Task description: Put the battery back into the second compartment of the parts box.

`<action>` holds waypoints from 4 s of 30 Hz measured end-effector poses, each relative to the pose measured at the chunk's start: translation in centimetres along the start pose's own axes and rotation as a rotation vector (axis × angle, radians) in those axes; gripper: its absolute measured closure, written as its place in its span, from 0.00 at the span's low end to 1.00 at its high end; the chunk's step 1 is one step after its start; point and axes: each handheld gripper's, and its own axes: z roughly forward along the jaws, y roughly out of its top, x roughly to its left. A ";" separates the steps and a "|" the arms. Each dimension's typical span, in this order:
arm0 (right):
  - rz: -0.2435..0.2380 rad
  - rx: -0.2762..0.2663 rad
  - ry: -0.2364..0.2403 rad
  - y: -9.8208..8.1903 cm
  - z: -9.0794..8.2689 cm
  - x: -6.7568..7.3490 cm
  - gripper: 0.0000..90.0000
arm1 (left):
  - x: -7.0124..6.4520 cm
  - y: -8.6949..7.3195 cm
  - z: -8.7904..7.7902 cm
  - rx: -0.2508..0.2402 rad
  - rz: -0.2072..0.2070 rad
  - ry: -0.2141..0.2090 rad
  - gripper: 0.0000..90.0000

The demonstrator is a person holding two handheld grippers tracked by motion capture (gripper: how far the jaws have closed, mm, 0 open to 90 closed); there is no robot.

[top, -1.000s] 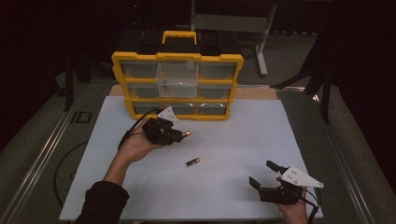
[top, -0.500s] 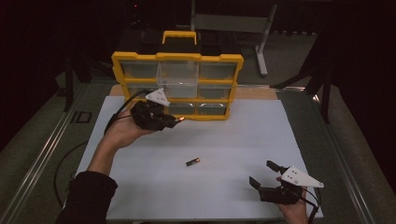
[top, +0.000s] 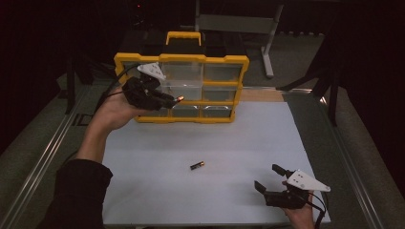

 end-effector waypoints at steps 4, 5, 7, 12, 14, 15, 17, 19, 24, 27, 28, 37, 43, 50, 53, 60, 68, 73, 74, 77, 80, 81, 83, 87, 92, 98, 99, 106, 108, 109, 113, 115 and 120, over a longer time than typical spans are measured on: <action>0.003 -0.002 -0.001 0.0 0.0 0.0 0.09 | 0.7 0.8 -0.7 -0.017 -0.015 0.017 0.87; 0.003 -0.003 0.001 0.0 0.0 0.0 0.09 | 0.8 1.0 -0.9 -0.023 -0.020 0.026 0.87; 0.005 -0.001 0.001 0.0 0.1 0.0 0.09 | 1.1 1.4 -1.1 -0.025 -0.032 0.044 0.87; 0.003 0.002 0.007 0.0 0.1 0.0 0.09 | 1.9 2.3 -1.6 -0.006 -0.072 0.094 0.86; 0.003 0.003 0.008 0.0 0.1 0.0 0.09 | 2.2 2.6 -1.6 0.003 -0.100 0.123 0.86; 0.005 0.003 0.009 0.0 0.1 0.0 0.09 | 2.4 2.7 -1.6 0.005 -0.113 0.128 0.86; 0.008 0.001 0.008 0.0 0.1 0.1 0.09 | 2.8 2.9 -1.6 0.020 -0.136 0.158 0.86; 0.008 0.003 0.010 0.0 0.2 0.1 0.09 | 3.2 3.0 -1.5 0.021 -0.166 0.180 0.86; 0.007 0.001 0.011 0.0 0.1 0.1 0.09 | 3.7 3.2 -1.3 -0.002 -0.221 0.214 0.86; 0.006 0.001 0.012 0.0 0.1 0.1 0.09 | 3.8 3.3 -1.1 -0.018 -0.236 0.215 0.86; 0.006 0.002 0.011 0.0 0.1 0.1 0.09 | 3.8 3.3 -1.1 -0.044 -0.243 0.219 0.85; 0.002 0.001 0.010 0.0 0.1 0.1 0.09 | 3.5 2.6 -0.4 -0.052 -0.259 0.255 0.04; 0.002 0.000 0.008 0.0 0.0 0.1 0.09 | 2.8 1.8 0.1 -0.040 -0.226 0.241 0.03; 0.002 -0.008 0.003 0.0 0.0 0.0 0.09 | 2.2 0.0 0.8 -0.010 -0.211 0.244 0.03; 0.002 -0.002 0.004 0.0 0.0 0.1 0.09 | 1.9 -0.7 1.1 -0.006 -0.204 0.241 0.03; -0.002 0.001 0.007 0.0 0.0 0.1 0.09 | 0.9 -2.3 2.3 0.015 -0.178 0.237 0.04; -0.006 0.001 0.006 0.0 0.1 0.1 0.09 | -0.3 -3.8 4.2 0.033 -0.154 0.203 0.05; -0.004 0.001 0.008 0.0 0.1 0.2 0.09 | -1.0 -4.5 5.5 0.041 -0.139 0.179 0.05; -0.004 0.001 0.008 0.0 0.1 0.2 0.09 | -1.2 -4.7 5.8 0.034 -0.139 0.171 0.06; -0.003 0.000 0.009 0.0 0.1 0.2 0.09 | -1.5 -5.2 6.5 0.032 -0.134 0.147 0.07; -0.001 0.002 0.011 0.0 0.1 0.2 0.09 | -1.6 -5.9 7.4 0.035 -0.144 0.132 0.07; -0.001 0.002 0.011 0.0 0.1 0.2 0.09 | -1.6 -6.2 7.7 0.036 -0.146 0.128 0.08; -0.001 0.002 0.012 0.0 0.1 0.2 0.09 | -1.7 -6.6 8.3 0.045 -0.139 0.126 0.08; 0.000 0.005 0.012 0.0 0.2 0.2 0.09 | -1.9 -7.5 9.3 0.052 -0.139 0.111 0.09; -0.001 0.005 0.013 0.0 0.2 0.2 0.09 | -2.4 -8.4 10.7 0.071 -0.137 0.102 0.10; 0.000 0.005 0.013 0.0 0.2 0.2 0.09 | -3.1 -9.3 12.4 0.083 -0.141 0.084 0.10; -0.002 0.004 0.013 0.0 0.2 0.2 0.09 | -3.3 -9.4 12.7 0.083 -0.139 0.076 0.10; -0.004 0.001 0.008 0.0 0.1 0.2 0.09 | -4.1 -10.1 14.5 0.103 -0.141 0.057 0.10; -0.005 0.001 0.008 0.0 0.1 0.2 0.09 | -4.4 -10.2 14.9 0.104 -0.141 0.047 0.10; -0.006 0.000 0.008 0.0 0.1 0.2 0.09 | -4.5 -10.2 15.0 0.105 -0.140 0.041 0.10; -0.005 0.004 0.010 0.0 0.1 0.2 0.09 | -5.1 -10.3 15.8 0.122 -0.121 0.029 0.10; -0.006 0.003 0.010 0.0 0.1 0.2 0.09 | -5.3 -10.4 16.3 0.126 -0.122 0.018 0.11; -0.006 0.005 0.008 0.0 0.0 0.2 0.09 | -5.9 -10.6 17.5 0.159 -0.113 -0.005 0.12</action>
